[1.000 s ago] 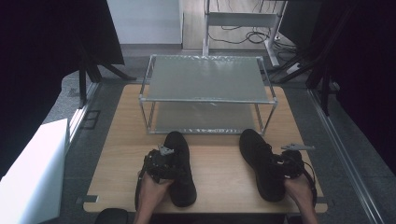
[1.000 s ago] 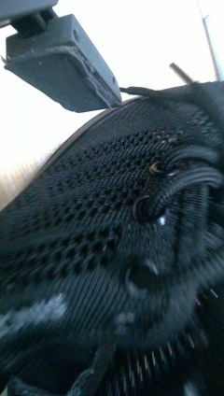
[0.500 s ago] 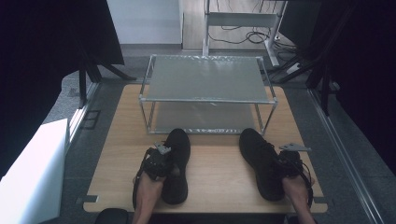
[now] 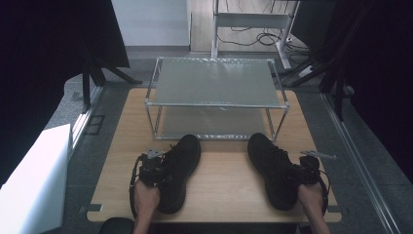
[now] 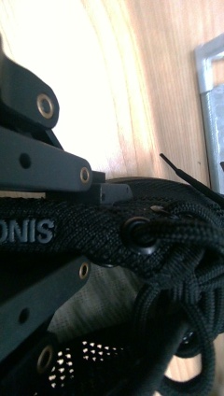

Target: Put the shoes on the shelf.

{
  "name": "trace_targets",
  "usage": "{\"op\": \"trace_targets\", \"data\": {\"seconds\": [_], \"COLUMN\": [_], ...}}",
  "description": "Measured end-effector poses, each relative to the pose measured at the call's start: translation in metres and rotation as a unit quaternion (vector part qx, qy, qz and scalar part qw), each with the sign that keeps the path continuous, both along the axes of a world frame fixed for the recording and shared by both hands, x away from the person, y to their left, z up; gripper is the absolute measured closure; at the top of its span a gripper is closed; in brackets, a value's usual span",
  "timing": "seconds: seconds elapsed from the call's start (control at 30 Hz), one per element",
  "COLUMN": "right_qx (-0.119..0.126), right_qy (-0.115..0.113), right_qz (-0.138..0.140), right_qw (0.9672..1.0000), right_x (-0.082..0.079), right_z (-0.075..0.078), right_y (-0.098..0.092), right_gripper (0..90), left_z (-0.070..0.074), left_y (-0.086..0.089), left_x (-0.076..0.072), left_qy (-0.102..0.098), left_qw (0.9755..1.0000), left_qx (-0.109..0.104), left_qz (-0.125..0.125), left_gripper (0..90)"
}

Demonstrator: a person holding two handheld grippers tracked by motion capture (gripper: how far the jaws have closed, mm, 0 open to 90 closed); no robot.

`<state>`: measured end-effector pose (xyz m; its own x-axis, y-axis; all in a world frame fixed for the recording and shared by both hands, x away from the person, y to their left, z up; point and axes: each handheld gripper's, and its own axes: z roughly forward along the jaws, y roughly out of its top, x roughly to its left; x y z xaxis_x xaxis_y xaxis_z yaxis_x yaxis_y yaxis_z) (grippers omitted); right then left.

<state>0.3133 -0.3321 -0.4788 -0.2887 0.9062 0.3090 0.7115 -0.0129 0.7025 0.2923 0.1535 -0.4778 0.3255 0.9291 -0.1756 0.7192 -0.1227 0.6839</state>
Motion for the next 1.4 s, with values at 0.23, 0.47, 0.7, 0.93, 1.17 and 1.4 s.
{"op": "trace_targets", "data": {"seconds": [0.23, 0.47, 0.7, 0.93, 1.17, 1.4], "right_qx": [0.072, 0.122, 0.163, 0.209, 0.258, 0.271], "right_qy": [0.004, -0.001, -0.009, -0.012, -0.013, -0.021], "right_qz": [0.001, 0.021, 0.034, 0.048, 0.046, 0.039], "right_qw": [0.9974, 0.9923, 0.9860, 0.9767, 0.9650, 0.9615], "right_x": [0.000, -0.002, -0.004, -0.008, -0.009, -0.010], "right_z": [0.004, 0.014, 0.026, 0.036, 0.042, 0.056], "right_y": [0.003, 0.015, 0.028, 0.040, 0.048, 0.057], "right_gripper": [75.6, 75.6, 75.5, 75.3, 75.3, 75.3], "left_z": [0.002, 0.020, 0.032, 0.042, 0.055, 0.069], "left_y": [0.004, -0.005, -0.013, -0.019, -0.017, -0.015], "left_x": [0.000, -0.002, -0.004, -0.011, -0.013, -0.012], "left_qy": [0.001, -0.022, -0.041, -0.055, -0.066, -0.074], "left_qw": [0.9976, 0.9946, 0.9897, 0.9851, 0.9813, 0.9777], "left_qx": [-0.068, -0.099, -0.134, -0.159, -0.178, -0.196], "left_qz": [-0.007, -0.021, -0.030, -0.037, -0.033, -0.020], "left_gripper": [81.8, 81.7, 81.6, 81.5, 81.4, 81.3]}}
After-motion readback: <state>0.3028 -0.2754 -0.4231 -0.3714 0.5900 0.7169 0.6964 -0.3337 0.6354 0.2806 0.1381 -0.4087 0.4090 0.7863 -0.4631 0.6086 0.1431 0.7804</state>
